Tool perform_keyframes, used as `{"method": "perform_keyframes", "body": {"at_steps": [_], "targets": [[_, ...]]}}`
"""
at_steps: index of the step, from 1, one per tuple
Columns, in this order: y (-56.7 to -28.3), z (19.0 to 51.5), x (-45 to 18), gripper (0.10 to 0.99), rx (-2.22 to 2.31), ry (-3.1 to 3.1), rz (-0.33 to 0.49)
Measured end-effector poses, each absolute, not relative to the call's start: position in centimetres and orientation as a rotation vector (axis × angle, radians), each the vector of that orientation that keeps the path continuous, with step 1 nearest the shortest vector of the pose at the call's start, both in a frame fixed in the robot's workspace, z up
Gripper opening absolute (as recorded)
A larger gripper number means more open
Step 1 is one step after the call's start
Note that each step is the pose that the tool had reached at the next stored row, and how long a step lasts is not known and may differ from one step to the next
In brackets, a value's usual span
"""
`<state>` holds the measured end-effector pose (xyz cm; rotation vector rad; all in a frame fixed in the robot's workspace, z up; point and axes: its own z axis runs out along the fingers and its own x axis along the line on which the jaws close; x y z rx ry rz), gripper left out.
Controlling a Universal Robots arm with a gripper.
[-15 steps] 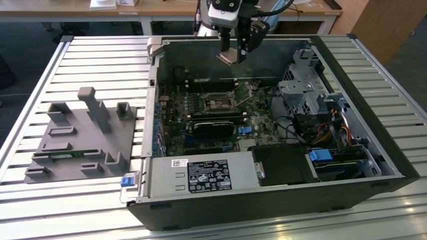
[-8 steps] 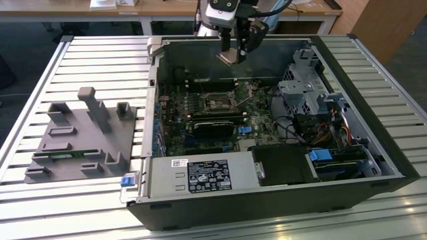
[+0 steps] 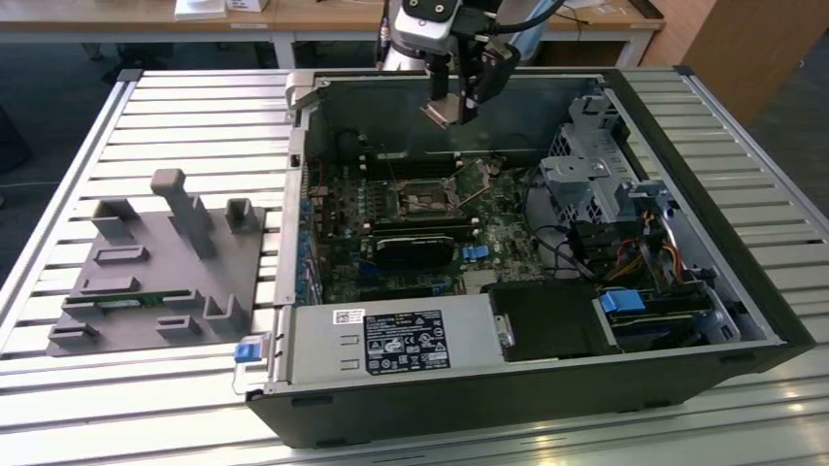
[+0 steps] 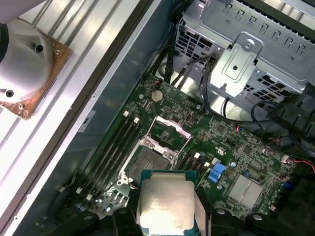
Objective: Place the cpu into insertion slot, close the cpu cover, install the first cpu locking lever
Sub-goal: 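Place the cpu into insertion slot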
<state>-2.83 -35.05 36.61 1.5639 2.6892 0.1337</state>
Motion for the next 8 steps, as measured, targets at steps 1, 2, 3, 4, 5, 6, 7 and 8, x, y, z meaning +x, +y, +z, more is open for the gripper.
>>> {"method": "perform_keyframes", "body": {"at_steps": [1,2,3,4,5,6,7,8], "targets": [[-35.05,36.61,-2.83,0.525,1.572,2.684,0.134],[-35.05,36.6,-2.83,0.525,1.579,2.68,0.133],[-35.05,36.6,-2.84,0.525,1.587,2.675,0.133],[-35.05,36.6,-2.84,0.525,1.594,2.67,0.133],[-35.05,36.59,-2.84,0.525,1.602,2.665,0.133],[-35.05,36.59,-2.84,0.525,1.609,2.661,0.133],[-35.05,36.59,-2.84,0.525,1.617,2.656,0.133],[-35.05,36.58,-2.85,0.525,1.624,2.651,0.133]]}}
